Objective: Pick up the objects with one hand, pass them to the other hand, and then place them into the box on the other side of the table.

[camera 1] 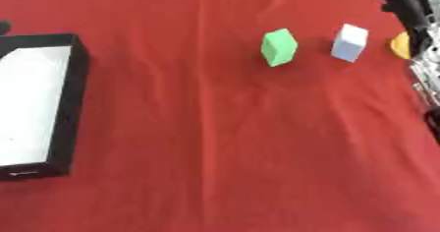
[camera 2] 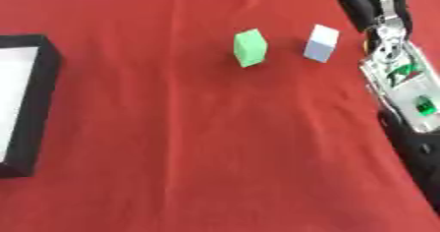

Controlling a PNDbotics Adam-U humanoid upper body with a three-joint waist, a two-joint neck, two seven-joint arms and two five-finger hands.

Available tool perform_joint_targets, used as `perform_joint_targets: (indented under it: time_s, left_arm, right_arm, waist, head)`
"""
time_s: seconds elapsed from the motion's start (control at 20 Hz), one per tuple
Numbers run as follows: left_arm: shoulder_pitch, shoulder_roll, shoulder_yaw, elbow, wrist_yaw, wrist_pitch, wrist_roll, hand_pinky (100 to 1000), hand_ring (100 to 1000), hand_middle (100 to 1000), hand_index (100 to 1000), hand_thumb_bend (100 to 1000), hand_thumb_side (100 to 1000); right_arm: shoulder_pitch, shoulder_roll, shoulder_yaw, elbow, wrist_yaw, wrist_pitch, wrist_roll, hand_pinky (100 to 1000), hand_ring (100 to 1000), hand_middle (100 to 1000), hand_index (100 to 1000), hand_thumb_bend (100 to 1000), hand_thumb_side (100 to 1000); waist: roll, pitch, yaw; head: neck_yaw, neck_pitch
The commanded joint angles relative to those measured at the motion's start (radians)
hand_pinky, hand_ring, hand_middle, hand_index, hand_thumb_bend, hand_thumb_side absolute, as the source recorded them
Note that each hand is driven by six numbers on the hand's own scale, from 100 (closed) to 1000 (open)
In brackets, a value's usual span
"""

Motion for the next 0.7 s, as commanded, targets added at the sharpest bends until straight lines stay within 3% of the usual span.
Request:
perform_joint_targets:
  time_s: [0.05, 0.35, 0.7]
  left_arm:
    - [-0.003, 0.031, 0.001, -0.009, -0.003, 0.000, -0.003, 849, 813, 801, 756, 219, 932]
    - [0.000, 0.037, -0.002, -0.008, -0.006, 0.002, -0.006, 849, 814, 801, 756, 218, 933]
    - [0.006, 0.045, -0.003, -0.006, -0.009, 0.003, -0.008, 849, 814, 801, 755, 218, 935]
  right_arm:
    - [-0.042, -0.101, -0.001, 0.054, -0.011, 0.042, 0.074, 826, 825, 919, 934, 100, 741]
    - [-0.115, -0.201, 0.034, 0.218, 0.090, 0.101, 0.334, 861, 868, 940, 938, 100, 646]
    - [-0.193, -0.244, 0.025, 0.449, 0.348, 0.059, 0.651, 891, 901, 951, 931, 100, 486]
  waist:
    - [-0.002, -0.032, -0.001]
    - [-0.011, -0.036, -0.001]
    - [-0.018, -0.039, -0.005]
  head:
    - [-0.003, -0.002]
    - [-0.006, -0.005]
    - [-0.020, -0.007]
